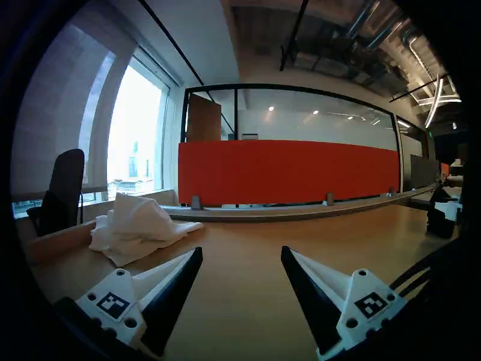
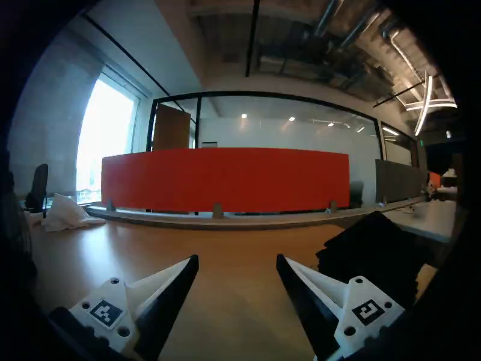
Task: Fold towel
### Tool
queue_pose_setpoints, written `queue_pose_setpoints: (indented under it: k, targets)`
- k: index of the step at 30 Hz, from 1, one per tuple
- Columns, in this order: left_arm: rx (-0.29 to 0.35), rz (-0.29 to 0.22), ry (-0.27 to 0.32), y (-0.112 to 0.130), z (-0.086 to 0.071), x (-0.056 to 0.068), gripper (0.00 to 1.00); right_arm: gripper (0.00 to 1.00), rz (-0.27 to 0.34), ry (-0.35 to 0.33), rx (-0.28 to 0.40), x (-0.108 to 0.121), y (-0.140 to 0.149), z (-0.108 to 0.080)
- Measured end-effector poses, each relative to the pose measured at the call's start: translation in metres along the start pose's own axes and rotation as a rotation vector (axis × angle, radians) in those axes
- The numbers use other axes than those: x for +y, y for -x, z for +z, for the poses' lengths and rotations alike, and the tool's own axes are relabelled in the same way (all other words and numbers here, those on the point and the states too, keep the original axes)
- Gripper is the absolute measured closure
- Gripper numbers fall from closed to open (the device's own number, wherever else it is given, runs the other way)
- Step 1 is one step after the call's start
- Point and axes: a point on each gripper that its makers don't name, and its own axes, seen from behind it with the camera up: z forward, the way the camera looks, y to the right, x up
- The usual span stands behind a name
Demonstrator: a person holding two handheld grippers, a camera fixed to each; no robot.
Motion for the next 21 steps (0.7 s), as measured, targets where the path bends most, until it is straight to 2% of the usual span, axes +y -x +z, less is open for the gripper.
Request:
queue_pose_setpoints:
  k: [21]
  targets:
    - [0.000, -0.002, 0.000, 0.0019, 0.0006, 0.0001, 0.03, 0.00, 0.000, 0.000, 0.000, 0.0005, -0.0003, 0.0007]
